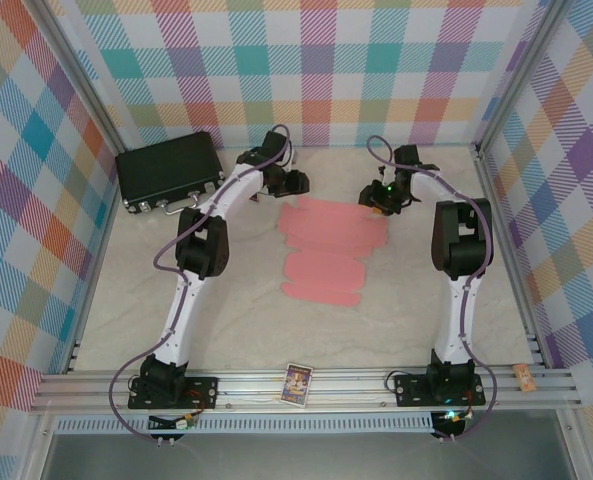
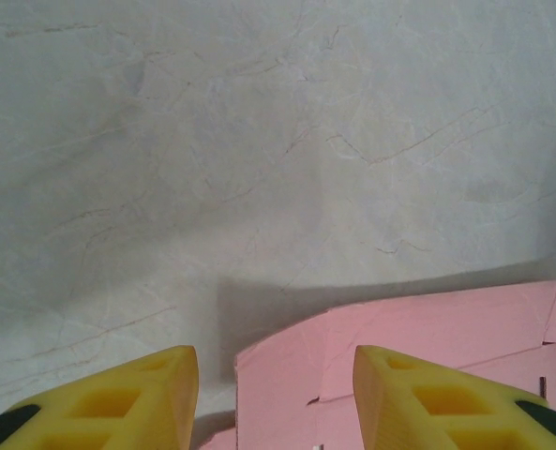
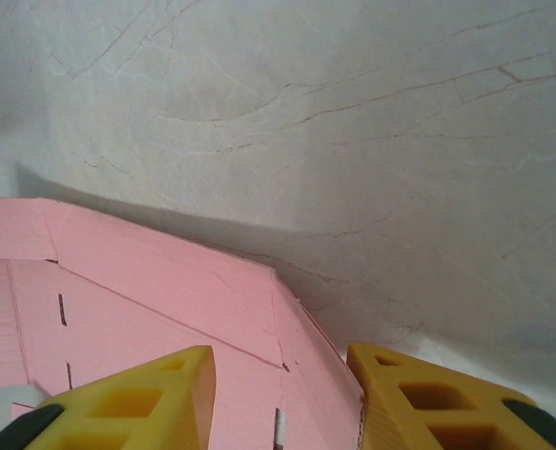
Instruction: Fold the paper box
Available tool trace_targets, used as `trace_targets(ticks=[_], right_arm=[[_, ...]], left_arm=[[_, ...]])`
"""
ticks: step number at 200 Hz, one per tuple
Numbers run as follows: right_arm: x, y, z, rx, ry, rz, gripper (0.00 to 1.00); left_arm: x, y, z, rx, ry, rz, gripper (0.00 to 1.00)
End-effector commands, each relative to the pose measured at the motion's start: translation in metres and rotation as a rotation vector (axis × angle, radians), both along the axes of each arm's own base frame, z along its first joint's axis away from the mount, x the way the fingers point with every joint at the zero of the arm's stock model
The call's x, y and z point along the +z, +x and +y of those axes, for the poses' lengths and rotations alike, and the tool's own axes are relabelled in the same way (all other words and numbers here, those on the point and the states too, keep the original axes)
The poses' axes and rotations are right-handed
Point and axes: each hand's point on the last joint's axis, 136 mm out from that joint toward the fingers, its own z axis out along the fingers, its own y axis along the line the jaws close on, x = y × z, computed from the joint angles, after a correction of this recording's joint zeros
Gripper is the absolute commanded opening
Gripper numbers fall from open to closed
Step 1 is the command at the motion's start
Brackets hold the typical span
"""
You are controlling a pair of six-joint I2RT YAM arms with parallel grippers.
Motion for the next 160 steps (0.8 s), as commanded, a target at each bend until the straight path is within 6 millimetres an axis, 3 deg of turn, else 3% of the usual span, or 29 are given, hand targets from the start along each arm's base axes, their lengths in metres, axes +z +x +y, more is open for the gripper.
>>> trace_targets(ticks=[1, 76, 119, 160], right_arm=[[0.018, 0.003, 0.007, 0.009, 0.029, -0.023, 0.42], [0.017, 0.001, 0.012, 0.018, 0.048, -0.019, 0.41], [0.020, 0.001, 0.016, 0.026, 0.069, -0.024, 0.39], [0.026, 0.001, 0.021, 0.031, 0.074, -0.036, 0.38]], left_arm=[[-0.017, -0.008, 0.003, 0.002, 0.048, 0.047, 0.47], [-0.028, -0.017, -0.012, -0.046, -0.039, 0.108, 0.47], [-0.016, -0.021, -0.029, -0.102, -0.134, 0.115, 0.36], [-0.002, -0.021, -0.031, -0.112, -0.153, 0.100, 0.29]])
